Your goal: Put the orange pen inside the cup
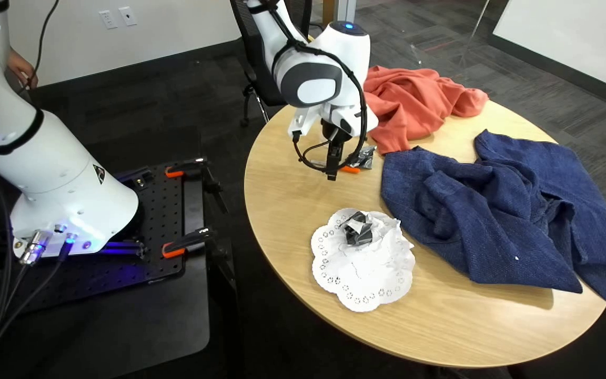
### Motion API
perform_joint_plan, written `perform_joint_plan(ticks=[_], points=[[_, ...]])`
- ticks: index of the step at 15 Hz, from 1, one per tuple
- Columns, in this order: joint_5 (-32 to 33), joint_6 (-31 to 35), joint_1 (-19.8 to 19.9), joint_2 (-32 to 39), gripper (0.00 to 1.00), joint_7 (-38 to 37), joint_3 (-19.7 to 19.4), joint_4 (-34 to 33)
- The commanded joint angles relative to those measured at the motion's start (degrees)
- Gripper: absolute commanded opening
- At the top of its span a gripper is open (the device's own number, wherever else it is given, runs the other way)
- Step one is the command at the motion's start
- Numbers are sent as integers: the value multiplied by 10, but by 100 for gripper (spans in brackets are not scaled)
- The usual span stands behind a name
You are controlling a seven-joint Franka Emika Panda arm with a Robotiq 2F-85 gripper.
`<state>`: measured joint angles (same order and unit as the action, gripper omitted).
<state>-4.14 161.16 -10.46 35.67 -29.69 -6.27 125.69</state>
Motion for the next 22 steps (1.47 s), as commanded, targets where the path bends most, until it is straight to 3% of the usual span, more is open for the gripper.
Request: perform_joint_plan(ticks=[1,2,3,13,22], points=[[-13,15,-16,13,100,-10,-16,-10],[-14,16,-17,14,75,-9,-17,-10],[-14,17,-18,16,74,-10,-19,-11],[-31,12,-17,12,0,-11,-19,-14],[-5,-15,-38,-103,4,-11,-46,56]])
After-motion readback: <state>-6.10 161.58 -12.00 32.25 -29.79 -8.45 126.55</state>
